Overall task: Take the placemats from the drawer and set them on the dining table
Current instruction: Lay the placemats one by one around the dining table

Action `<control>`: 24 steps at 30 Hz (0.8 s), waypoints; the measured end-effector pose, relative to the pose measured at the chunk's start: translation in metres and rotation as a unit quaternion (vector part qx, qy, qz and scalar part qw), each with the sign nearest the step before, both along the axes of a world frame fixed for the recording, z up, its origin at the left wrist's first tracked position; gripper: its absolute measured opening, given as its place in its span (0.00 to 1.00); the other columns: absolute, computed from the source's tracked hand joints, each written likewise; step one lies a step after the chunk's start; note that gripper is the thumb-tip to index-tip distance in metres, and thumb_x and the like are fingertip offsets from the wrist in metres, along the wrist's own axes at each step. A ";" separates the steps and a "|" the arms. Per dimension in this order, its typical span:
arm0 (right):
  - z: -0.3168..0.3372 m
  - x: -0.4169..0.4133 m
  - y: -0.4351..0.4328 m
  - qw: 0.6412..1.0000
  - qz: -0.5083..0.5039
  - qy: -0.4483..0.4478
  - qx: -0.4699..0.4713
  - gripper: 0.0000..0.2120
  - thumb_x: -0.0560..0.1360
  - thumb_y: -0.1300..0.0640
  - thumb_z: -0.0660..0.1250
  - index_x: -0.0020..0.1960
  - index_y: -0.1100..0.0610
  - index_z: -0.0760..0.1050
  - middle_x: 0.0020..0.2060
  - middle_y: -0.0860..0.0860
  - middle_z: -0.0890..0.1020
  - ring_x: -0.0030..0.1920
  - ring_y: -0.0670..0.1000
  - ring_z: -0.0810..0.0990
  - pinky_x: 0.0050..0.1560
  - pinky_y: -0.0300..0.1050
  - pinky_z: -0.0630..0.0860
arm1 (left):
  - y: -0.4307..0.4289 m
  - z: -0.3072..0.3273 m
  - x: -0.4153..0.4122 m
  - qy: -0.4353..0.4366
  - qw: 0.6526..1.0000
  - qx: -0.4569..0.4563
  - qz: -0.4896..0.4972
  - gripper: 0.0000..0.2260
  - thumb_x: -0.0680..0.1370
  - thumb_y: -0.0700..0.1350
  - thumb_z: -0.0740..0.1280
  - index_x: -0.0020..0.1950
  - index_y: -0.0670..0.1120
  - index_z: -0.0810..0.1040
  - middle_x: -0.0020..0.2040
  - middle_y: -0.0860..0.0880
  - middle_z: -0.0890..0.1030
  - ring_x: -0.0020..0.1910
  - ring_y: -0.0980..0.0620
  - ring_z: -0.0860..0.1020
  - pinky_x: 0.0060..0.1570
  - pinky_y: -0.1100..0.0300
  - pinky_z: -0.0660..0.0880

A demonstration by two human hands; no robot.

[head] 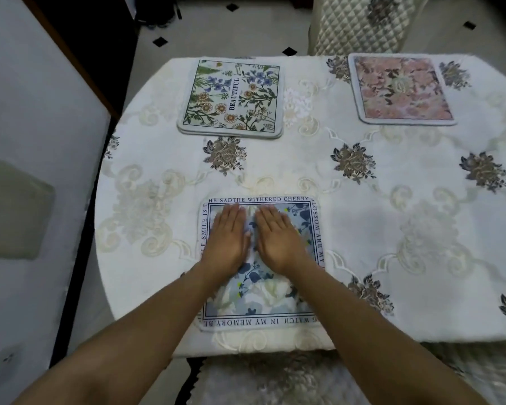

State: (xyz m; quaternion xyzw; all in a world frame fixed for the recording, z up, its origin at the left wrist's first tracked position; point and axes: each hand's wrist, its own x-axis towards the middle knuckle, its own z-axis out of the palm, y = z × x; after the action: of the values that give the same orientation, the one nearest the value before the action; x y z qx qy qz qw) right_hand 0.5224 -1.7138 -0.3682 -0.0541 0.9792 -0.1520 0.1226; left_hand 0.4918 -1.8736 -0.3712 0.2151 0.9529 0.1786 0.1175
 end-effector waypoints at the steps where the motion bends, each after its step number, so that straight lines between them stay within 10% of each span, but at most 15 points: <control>1: -0.001 -0.016 -0.002 1.000 -0.001 -0.005 -0.003 0.28 0.83 0.49 0.44 0.80 0.60 0.48 0.80 0.56 0.51 0.79 0.54 0.45 0.78 0.53 0.43 | 0.013 0.000 -0.015 -0.001 1.000 -0.007 -0.004 0.27 0.83 0.52 0.46 0.79 0.40 0.54 0.79 0.39 0.55 0.79 0.42 0.49 0.77 0.49 0.45; 19: -0.015 0.061 0.090 0.984 -0.176 -0.009 0.017 0.35 0.80 0.43 0.42 0.77 0.67 0.52 0.77 0.64 0.56 0.78 0.62 0.51 0.77 0.58 0.48 | -0.074 -0.013 0.035 -0.020 0.997 -0.074 0.017 0.28 0.83 0.57 0.43 0.80 0.45 0.44 0.79 0.48 0.42 0.79 0.48 0.42 0.77 0.54 0.40; 24: -0.015 0.134 0.061 0.982 -0.188 0.002 0.034 0.32 0.81 0.44 0.45 0.77 0.65 0.56 0.77 0.62 0.58 0.78 0.60 0.54 0.75 0.58 0.51 | -0.098 -0.019 0.097 -0.016 0.995 -0.094 -0.027 0.28 0.83 0.57 0.45 0.79 0.42 0.56 0.79 0.45 0.52 0.79 0.50 0.45 0.75 0.57 0.41</control>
State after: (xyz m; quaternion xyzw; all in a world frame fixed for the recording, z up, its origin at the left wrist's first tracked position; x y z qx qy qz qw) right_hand 0.6560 -1.6533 -0.3828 0.1348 0.9767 -0.1394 0.0920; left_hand 0.5892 -1.9718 -0.3898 0.2260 0.9572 0.0885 0.1576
